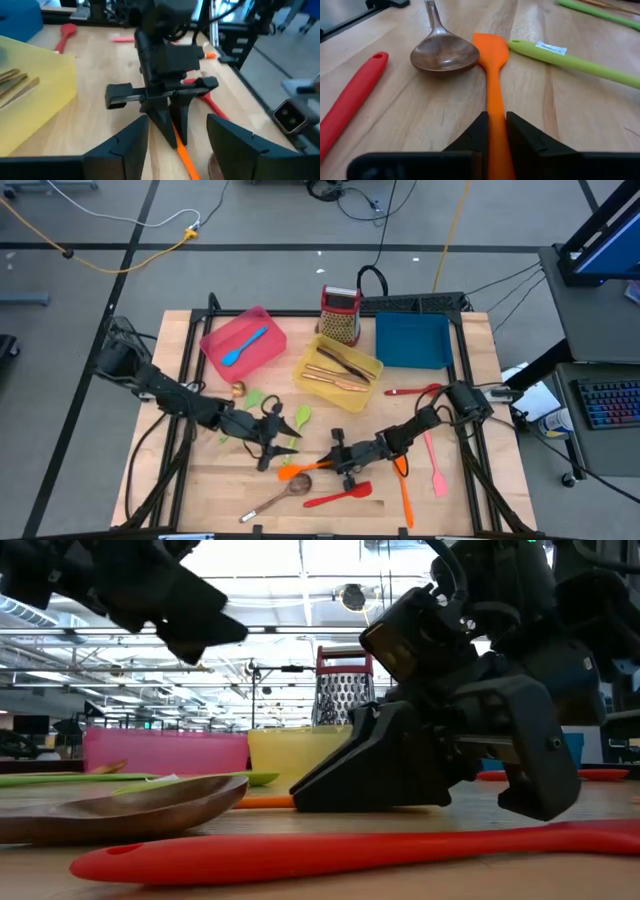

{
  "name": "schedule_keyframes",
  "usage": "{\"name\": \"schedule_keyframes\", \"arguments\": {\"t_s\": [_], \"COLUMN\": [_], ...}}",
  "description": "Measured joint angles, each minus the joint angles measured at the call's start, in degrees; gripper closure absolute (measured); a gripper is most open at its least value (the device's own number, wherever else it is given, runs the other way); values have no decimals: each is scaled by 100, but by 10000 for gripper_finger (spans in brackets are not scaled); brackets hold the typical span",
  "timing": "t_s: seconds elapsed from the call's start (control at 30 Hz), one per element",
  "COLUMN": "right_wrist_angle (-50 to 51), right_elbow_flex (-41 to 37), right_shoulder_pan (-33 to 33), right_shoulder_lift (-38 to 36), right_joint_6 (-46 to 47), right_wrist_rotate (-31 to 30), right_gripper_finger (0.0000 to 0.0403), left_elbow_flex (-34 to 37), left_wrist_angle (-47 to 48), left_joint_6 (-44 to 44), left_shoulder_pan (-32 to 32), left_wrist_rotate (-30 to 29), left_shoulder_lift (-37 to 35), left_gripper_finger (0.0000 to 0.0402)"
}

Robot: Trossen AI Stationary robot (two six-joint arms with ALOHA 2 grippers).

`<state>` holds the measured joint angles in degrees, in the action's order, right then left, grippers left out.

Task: Pick & Place Kitchen Items
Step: Put the orange spatula into the red bin

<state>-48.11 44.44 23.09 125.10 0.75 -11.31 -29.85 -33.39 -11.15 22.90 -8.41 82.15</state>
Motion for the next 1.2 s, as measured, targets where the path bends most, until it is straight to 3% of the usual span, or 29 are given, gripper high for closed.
{"name": "schedule_keyframes", "arguments": {"t_s": [0.23,0.43,0.77,1.2], "right_wrist_angle": [-847,-777,-407,-440], "right_elbow_flex": [-227,-239,-249,-240], "right_shoulder_pan": [39,66,52,20], "right_shoulder_lift": [-132,-654,-1312,-1723], "right_joint_6": [-133,-764,-1748,-2915], "right_wrist_rotate": [-109,-435,-977,-1243], "right_gripper_finger": [363,359,359,359], "left_elbow_flex": [-395,-543,-690,-688], "left_wrist_angle": [729,757,650,691], "left_joint_6": [-209,-741,-802,-866], "left_shoulder_pan": [-106,-291,-601,-944], "left_wrist_rotate": [139,663,1194,1648], "left_shoulder_lift": [644,1005,1049,1049], "left_gripper_finger": [210,210,211,211]}}
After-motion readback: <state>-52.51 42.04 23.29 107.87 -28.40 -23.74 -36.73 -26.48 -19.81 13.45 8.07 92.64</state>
